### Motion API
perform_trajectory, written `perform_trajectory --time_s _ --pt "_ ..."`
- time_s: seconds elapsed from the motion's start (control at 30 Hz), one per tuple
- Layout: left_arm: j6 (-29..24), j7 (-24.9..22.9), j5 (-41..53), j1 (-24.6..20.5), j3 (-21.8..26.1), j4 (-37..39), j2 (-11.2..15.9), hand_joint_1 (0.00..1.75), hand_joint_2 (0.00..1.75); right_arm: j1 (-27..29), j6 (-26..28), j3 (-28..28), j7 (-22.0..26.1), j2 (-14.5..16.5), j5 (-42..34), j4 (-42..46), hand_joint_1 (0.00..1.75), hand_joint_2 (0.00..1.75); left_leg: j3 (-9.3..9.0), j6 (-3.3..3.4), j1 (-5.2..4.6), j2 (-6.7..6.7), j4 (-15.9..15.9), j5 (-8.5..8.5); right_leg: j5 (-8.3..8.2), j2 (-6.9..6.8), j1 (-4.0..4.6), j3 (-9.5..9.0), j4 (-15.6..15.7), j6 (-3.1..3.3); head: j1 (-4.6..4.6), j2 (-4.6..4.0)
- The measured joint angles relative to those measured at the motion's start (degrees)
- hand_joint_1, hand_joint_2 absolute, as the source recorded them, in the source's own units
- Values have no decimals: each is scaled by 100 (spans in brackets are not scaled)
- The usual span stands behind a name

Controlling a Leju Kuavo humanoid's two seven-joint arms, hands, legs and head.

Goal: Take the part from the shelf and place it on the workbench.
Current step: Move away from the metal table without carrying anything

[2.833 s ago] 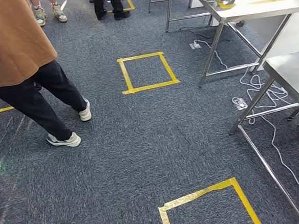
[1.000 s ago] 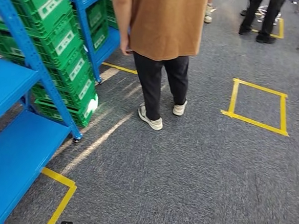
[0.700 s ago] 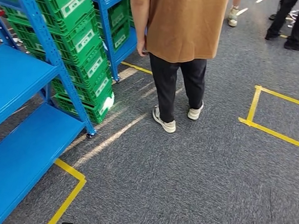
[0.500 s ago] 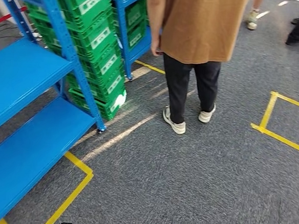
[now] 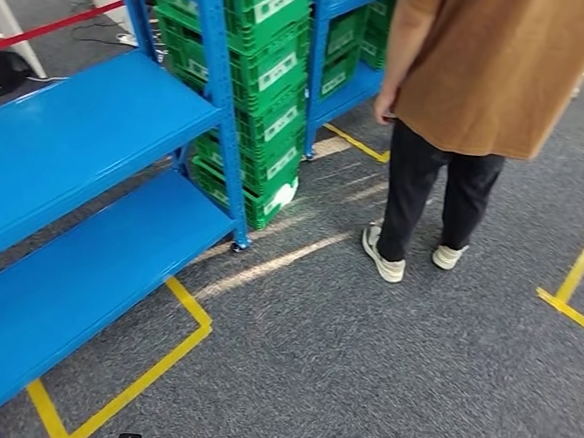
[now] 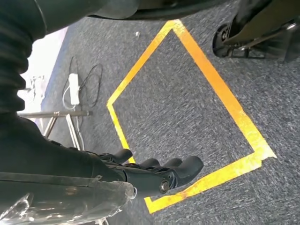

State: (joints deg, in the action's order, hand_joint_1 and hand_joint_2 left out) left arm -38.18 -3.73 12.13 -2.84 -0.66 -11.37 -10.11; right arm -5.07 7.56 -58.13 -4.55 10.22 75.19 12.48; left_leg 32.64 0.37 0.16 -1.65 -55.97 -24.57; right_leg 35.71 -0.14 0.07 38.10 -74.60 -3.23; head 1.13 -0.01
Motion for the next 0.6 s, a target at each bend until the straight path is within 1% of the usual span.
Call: perform_trajectory --time_s 0.03,0.07,0.1,0.13,0.17,0.2,0.23,0.27,0.3,0.33,0.37,0.4,0.43,0.47,0.5,0.53,0.57,0.6 --pt "1 4 3 7 1 0 0 0 0 8 1 -1 -2 -1 1 0 0 175 -4 -7 5 -84 -3 2 -102 9 -9 -5 47 -5 1 1" --pt "1 9 11 12 2 0 -2 0 0 12 1 0 -3 -1 4 0 0 175 -9 -22 17 -170 -9 4 -301 42 -24 -120 320 -12 2 1" --pt "1 14 22 14 2 0 -4 0 0 14 0 1 -5 -1 7 -1 0 175 -11 -48 29 -253 -19 3 -528 142 -52 -302 727 -29 4 0" --pt "0 18 32 9 2 0 -3 0 0 14 -3 1 -6 4 9 -4 0 175 1 -83 32 -331 -42 -1 -681 313 -87 -481 1123 -46 14 0" --pt "-2 19 40 2 2 0 -2 0 0 14 -5 2 -5 10 10 -7 0 175 24 -124 35 -402 -62 2 -767 462 -116 -613 1403 -36 21 0" --pt "-4 19 44 0 2 0 1 0 0 11 -8 3 -3 17 9 -10 0 175 54 -168 35 -466 -73 14 -784 570 -131 -674 1539 -12 28 -1" --pt "-5 19 44 5 2 0 3 0 0 7 -10 3 -2 23 7 -13 0 175 84 -211 40 -528 -73 35 -763 597 -127 -685 1562 33 33 0" --pt "-7 19 44 17 3 1 4 0 0 4 -10 4 1 25 5 -13 0 175 107 -248 52 -589 -60 58 -776 532 -119 -683 1554 89 30 0" --pt "-9 19 44 31 4 1 3 0 0 2 -7 4 2 27 5 -13 0 175 125 -279 55 -559 -66 56 -787 461 -113 -682 1557 130 30 -1" --pt "-11 19 43 37 5 2 2 0 0 4 -3 4 5 30 5 -13 0 175 169 -302 48 -445 -142 1 -797 388 -110 -686 1564 170 11 -1" --pt "-13 19 42 32 6 2 1 0 0 8 1 4 8 32 6 -13 0 175 264 -319 37 -288 -334 -121 -804 302 -108 -687 1574 207 -12 -1" --pt "-15 21 42 20 7 2 -1 0 0 14 5 4 10 33 7 -13 0 175 415 -331 25 -102 -652 -301 -803 210 -95 -686 1578 238 -34 -1" --pt "-17 24 41 7 9 2 -1 0 0 22 7 4 10 32 9 -13 0 175 611 -340 20 12 -1057 -501 -799 115 -80 -682 1579 260 -56 -1" --pt "-20 28 39 0 12 2 -1 0 0 30 8 4 7 30 11 -12 0 175 792 -344 21 58 -1437 -655 -794 16 -65 -678 1579 273 -60 -2" --pt "-23 31 34 2 17 2 -1 0 0 34 9 4 3 27 14 -11 0 175 905 -342 22 76 -1685 -720 -789 -74 -53 -677 1579 281 -60 -1" --pt "-28 33 28 10 22 2 0 0 0 31 11 4 -2 25 16 -9 0 175 911 -333 21 84 -1725 -672 -786 -155 -44 -680 1579 285 -60 -1" --pt "-32 34 21 18 26 2 1 0 0 25 13 4 -6 23 17 -8 0 175 799 -317 18 102 -1536 -526 -781 -227 -36 -687 1579 286 -60 0" --pt "-37 36 16 22 30 2 1 0 0 16 15 5 -8 22 17 -7 0 175 593 -290 7 179 -1177 -331 -774 -293 -29 -701 1579 281 -61 0"
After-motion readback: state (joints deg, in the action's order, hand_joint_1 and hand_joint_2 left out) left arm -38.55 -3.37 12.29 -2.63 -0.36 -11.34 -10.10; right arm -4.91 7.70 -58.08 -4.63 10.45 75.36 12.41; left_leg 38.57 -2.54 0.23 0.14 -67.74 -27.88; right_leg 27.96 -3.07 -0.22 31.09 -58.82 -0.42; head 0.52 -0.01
